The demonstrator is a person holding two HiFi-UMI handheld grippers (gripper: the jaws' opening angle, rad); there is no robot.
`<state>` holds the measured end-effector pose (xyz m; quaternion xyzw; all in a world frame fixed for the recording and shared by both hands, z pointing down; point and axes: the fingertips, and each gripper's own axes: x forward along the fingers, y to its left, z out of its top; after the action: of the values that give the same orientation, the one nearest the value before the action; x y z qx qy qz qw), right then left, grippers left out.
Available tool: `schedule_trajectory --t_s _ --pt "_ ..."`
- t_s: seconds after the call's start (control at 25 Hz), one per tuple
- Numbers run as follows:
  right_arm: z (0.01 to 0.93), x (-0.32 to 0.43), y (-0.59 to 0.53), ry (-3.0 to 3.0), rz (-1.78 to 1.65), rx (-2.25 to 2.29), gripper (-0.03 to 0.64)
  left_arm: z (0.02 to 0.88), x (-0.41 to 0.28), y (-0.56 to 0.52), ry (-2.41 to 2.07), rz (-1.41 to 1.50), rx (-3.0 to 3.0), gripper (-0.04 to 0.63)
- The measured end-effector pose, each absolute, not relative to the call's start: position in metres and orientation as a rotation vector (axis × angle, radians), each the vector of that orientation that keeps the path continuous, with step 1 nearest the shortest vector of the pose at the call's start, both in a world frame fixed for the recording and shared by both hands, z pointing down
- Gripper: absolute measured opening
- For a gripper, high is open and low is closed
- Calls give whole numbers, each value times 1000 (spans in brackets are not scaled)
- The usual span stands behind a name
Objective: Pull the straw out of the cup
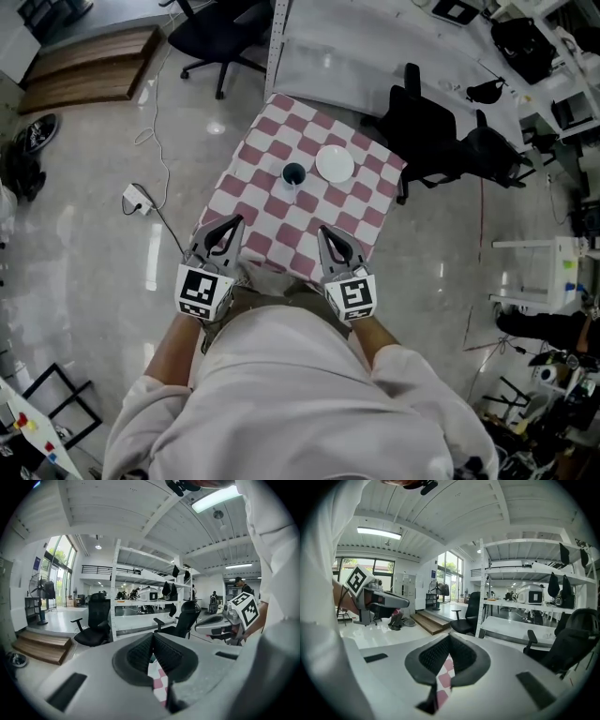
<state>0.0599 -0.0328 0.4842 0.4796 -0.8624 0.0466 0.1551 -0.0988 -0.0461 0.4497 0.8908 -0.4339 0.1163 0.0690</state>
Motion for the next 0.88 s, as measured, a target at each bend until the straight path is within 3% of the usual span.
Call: schedule_trajectory --t_s 0.36,0.72,0.88 --pt "499 71 -50 -2546 126 1189 7 456 -82 -45 -1424 398 2578 5" --pt "521 76 -59 -2551 144 1103 156 457 -75 -47 -1442 434 2556 5" --pt "531 78 -66 -2543 135 1074 164 459 -77 -47 -1454 457 2543 5"
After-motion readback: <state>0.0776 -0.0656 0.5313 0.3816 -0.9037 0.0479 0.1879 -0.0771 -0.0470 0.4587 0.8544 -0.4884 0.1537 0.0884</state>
